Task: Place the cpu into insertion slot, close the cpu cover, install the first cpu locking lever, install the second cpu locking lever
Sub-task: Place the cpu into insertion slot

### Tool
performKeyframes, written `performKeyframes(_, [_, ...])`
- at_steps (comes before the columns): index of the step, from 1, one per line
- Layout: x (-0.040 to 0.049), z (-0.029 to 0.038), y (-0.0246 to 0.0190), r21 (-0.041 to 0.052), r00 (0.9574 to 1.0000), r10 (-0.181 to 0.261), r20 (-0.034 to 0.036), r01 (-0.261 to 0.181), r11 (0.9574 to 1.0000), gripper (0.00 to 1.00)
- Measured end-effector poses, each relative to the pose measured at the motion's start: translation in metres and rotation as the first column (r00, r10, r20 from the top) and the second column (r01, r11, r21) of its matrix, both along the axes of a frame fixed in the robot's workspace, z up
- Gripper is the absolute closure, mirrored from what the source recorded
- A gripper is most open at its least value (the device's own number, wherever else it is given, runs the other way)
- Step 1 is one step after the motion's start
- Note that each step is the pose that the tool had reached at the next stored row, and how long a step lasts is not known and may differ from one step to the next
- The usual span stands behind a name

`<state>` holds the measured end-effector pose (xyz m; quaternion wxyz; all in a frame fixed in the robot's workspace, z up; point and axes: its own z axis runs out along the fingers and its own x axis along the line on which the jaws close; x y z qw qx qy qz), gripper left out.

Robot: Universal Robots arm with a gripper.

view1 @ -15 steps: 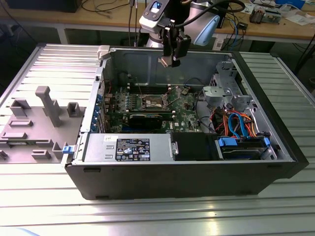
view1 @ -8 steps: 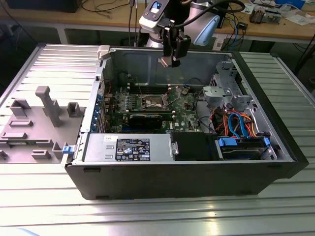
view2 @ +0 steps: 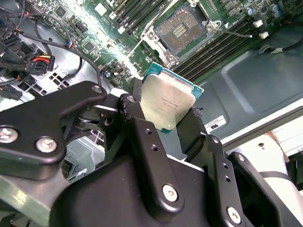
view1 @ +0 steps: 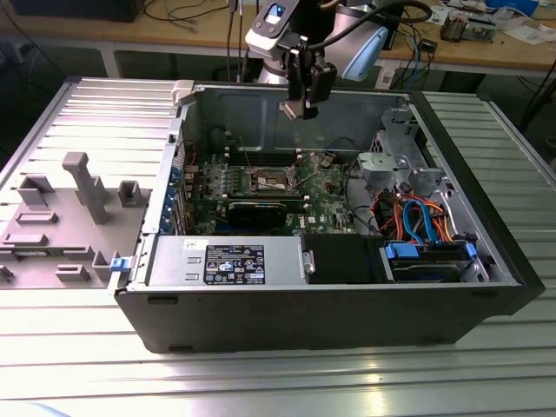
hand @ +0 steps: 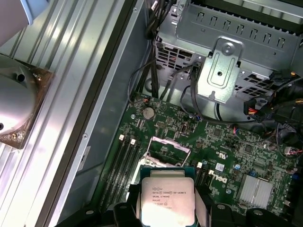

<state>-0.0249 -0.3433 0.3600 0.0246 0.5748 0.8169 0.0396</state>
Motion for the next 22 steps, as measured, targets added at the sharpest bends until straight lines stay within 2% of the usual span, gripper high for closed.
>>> performKeyframes(7, [-0.0006, -0.0028, 0.0, 0.0002, 0.9999, -0.012, 0.0001, 0.012, 0.9999, 0.46])
performKeyframes(11, [-0.0007, -0.0059, 0.0, 0.0001, 0.9976, -0.069, 0.0001, 0.069, 0.9976, 0.46])
performKeyframes(13, [-0.0007, -0.0071, 0.0, 0.0, 0.9951, -0.099, 0.0, 0.099, 0.9951, 0.46])
performKeyframes(17, [-0.0007, -0.0096, 0.0, 0.0002, 0.9875, -0.158, 0.0001, 0.158, 0.9875, 0.46])
performKeyframes(19, [-0.0007, -0.0112, 0.0, 0.0001, 0.9799, -0.199, 0.0001, 0.199, 0.9799, 0.46])
performKeyframes(22, [-0.0007, -0.0127, 0.0, 0.0002, 0.9715, -0.237, 0.0001, 0.237, 0.9715, 0.46])
